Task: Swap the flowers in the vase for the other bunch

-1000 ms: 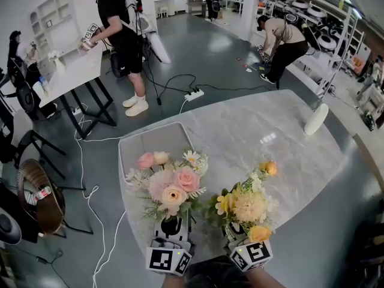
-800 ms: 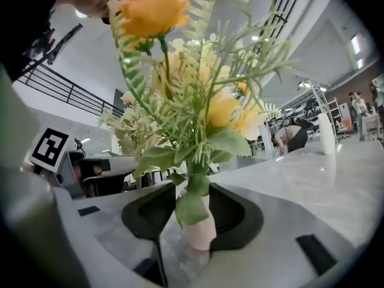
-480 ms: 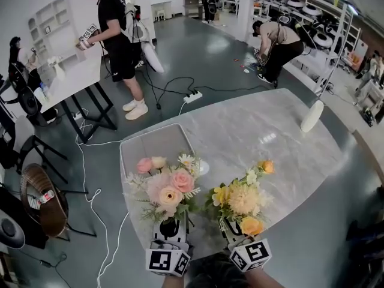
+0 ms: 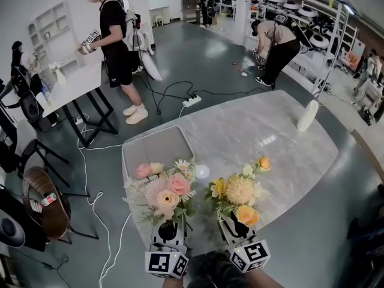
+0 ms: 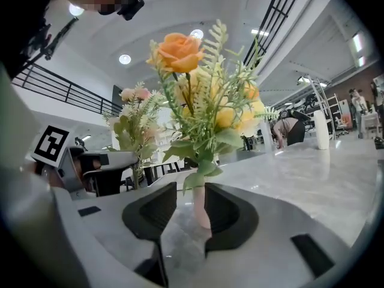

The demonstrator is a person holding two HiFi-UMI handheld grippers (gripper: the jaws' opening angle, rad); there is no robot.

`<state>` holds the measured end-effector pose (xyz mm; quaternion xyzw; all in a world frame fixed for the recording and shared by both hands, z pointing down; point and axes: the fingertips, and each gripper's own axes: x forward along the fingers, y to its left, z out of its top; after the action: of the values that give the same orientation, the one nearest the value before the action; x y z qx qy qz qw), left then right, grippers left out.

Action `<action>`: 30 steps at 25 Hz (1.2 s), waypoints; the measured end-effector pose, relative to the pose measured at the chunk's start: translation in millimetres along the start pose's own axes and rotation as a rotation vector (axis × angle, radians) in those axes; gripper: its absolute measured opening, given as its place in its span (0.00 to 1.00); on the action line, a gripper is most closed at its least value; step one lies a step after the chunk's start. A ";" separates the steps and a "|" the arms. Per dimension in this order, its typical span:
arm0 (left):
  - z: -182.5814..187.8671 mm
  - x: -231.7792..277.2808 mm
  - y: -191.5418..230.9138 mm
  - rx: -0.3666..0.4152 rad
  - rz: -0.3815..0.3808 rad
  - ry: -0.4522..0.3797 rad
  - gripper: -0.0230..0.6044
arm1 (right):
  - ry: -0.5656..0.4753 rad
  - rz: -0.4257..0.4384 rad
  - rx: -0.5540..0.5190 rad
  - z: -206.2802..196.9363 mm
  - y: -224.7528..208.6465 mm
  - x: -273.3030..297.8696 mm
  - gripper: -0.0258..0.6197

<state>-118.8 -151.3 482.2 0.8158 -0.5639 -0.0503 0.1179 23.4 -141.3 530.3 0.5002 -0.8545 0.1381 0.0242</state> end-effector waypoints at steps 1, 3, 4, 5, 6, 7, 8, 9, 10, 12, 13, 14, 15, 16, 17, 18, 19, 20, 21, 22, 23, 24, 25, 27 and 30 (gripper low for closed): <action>0.3 -2.0 -0.1 -0.002 0.002 0.000 0.16 | 0.002 0.000 -0.003 -0.7 1.4 -1.8 0.28; 2.1 -4.0 -2.1 -0.004 0.002 -0.001 0.16 | 0.003 0.001 -0.006 2.3 2.7 -4.9 0.26; 3.2 -4.6 -3.4 -0.005 0.000 -0.002 0.16 | 0.003 0.001 -0.009 4.3 3.0 -6.3 0.25; 4.4 -5.3 -4.7 -0.005 -0.003 -0.001 0.16 | 0.003 0.000 -0.012 6.3 3.4 -7.7 0.24; 6.0 -6.3 -6.2 -0.005 -0.005 -0.001 0.16 | 0.002 -0.001 -0.015 9.0 4.1 -9.3 0.24; 7.7 -7.5 -7.9 -0.006 -0.007 -0.001 0.16 | 0.000 -0.002 -0.017 11.3 4.9 -11.3 0.23; 9.0 -8.8 -9.9 -0.005 -0.010 -0.001 0.16 | -0.002 -0.003 -0.020 12.6 5.6 -13.6 0.22; 9.6 -10.3 -12.1 -0.004 -0.014 -0.001 0.16 | -0.004 -0.004 -0.023 13.5 6.1 -16.2 0.21; 9.6 -11.7 -14.3 -0.003 -0.019 -0.002 0.16 | -0.006 -0.005 -0.025 14.5 6.7 -18.9 0.20; 8.6 -14.6 -17.0 -0.002 -0.026 -0.004 0.16 | -0.011 -0.006 -0.030 13.9 8.3 -23.3 0.19; 8.3 -16.1 -17.3 -0.001 -0.029 -0.006 0.16 | -0.013 -0.006 -0.032 13.4 9.7 -24.7 0.18; 8.3 -17.7 -17.4 -0.001 -0.032 -0.006 0.16 | -0.016 -0.007 -0.035 13.8 11.7 -25.8 0.17; 8.3 -19.3 -17.6 0.000 -0.035 -0.006 0.16 | -0.018 -0.007 -0.038 14.3 13.7 -27.0 0.16; 8.1 -20.8 -18.3 0.000 -0.038 -0.006 0.16 | -0.019 -0.007 -0.040 14.2 15.2 -28.5 0.15; 8.0 -22.1 -19.4 0.000 -0.041 -0.006 0.16 | -0.020 -0.006 -0.043 14.4 16.3 -30.4 0.14; 7.9 -23.3 -20.6 0.000 -0.044 -0.006 0.16 | -0.020 -0.005 -0.046 15.4 17.3 -32.2 0.12; 7.8 -24.7 -21.8 0.000 -0.046 -0.006 0.16 | -0.022 -0.004 -0.049 16.5 18.3 -34.1 0.12; 8.0 -26.2 -22.8 -0.001 -0.048 -0.006 0.16 | -0.025 -0.001 -0.053 17.2 19.5 -36.0 0.11; 8.3 -27.8 -23.7 -0.002 -0.050 -0.006 0.16 | -0.028 0.002 -0.056 18.2 20.9 -37.9 0.10; 8.6 -29.3 -24.8 -0.003 -0.052 -0.007 0.16 | -0.031 0.005 -0.059 20.2 22.5 -39.7 0.09; 8.9 -30.8 -26.1 -0.004 -0.056 -0.007 0.16 | -0.034 0.009 -0.063 22.4 24.1 -41.4 0.09; 8.8 -32.0 -27.6 -0.004 -0.060 -0.007 0.16 | -0.038 0.012 -0.066 24.2 25.4 -43.1 0.09; 8.7 -32.9 -29.3 -0.004 -0.066 -0.007 0.16 | -0.042 0.015 -0.070 26.2 26.7 -44.5 0.09; 10.0 -34.0 -32.3 -0.005 -0.076 -0.005 0.16 | -0.051 0.021 -0.074 33.1 30.1 -45.7 0.09; 11.9 -37.2 -36.8 -0.002 -0.090 -0.005 0.16 | -0.065 0.026 -0.071 39.9 35.4 -47.8 0.08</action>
<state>-101.2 -106.0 459.7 0.8401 -0.5269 -0.0581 0.1149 20.5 -94.9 475.9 0.4923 -0.8655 0.0918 0.0124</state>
